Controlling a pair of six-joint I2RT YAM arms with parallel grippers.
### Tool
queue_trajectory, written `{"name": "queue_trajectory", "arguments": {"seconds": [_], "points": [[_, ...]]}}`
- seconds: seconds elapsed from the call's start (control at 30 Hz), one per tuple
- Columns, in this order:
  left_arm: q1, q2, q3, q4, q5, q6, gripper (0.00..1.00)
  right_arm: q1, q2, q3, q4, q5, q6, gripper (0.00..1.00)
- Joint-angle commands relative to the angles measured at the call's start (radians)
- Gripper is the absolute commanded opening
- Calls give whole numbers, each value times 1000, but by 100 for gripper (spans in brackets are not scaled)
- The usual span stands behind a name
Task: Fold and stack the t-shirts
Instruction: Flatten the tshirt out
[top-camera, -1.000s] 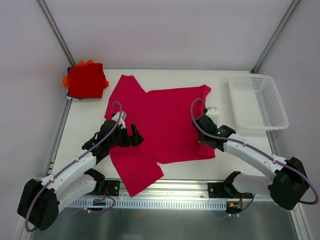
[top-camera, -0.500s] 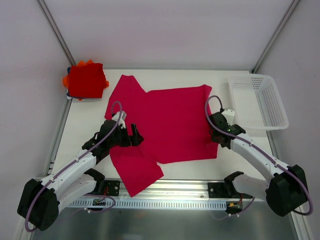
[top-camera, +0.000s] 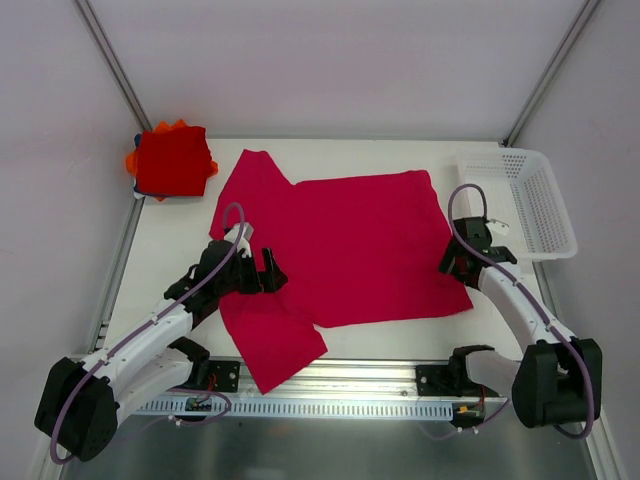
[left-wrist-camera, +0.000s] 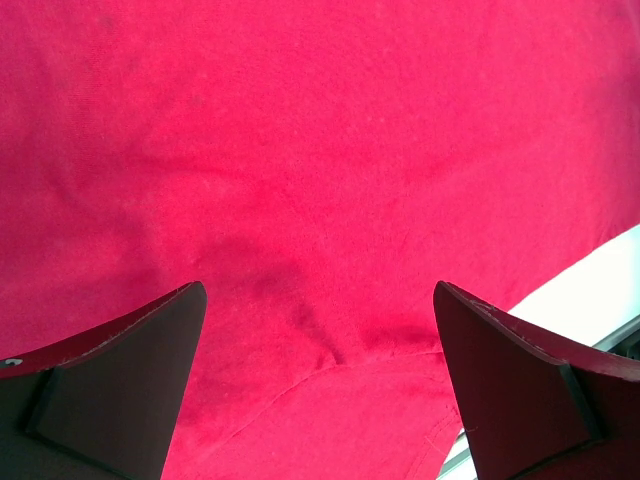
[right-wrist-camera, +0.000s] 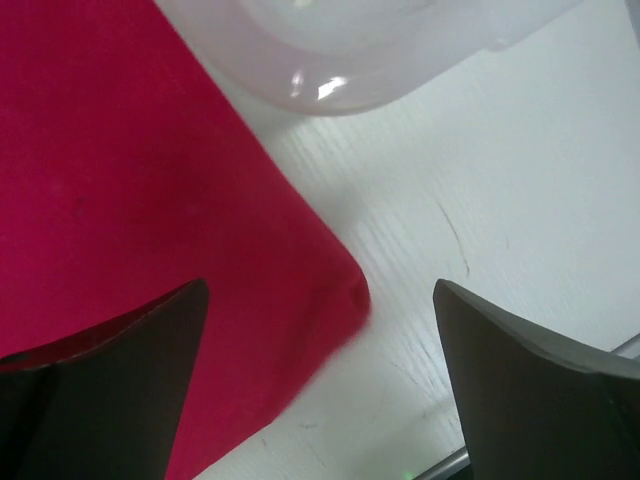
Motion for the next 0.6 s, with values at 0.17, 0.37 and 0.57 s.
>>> {"name": "queue_trajectory", "arguments": {"seconds": [0.17, 0.37, 0.57], "points": [[2, 1, -2, 29, 37, -2, 99, -77, -36, 65, -1, -116, -60, 99], [2, -46, -7, 9, 69, -35, 97, -72, -212, 11, -2, -296, -56, 99], [-11, -144, 21, -155, 92, -105, 94, 21, -404, 2, -19, -435, -57, 99]]}}
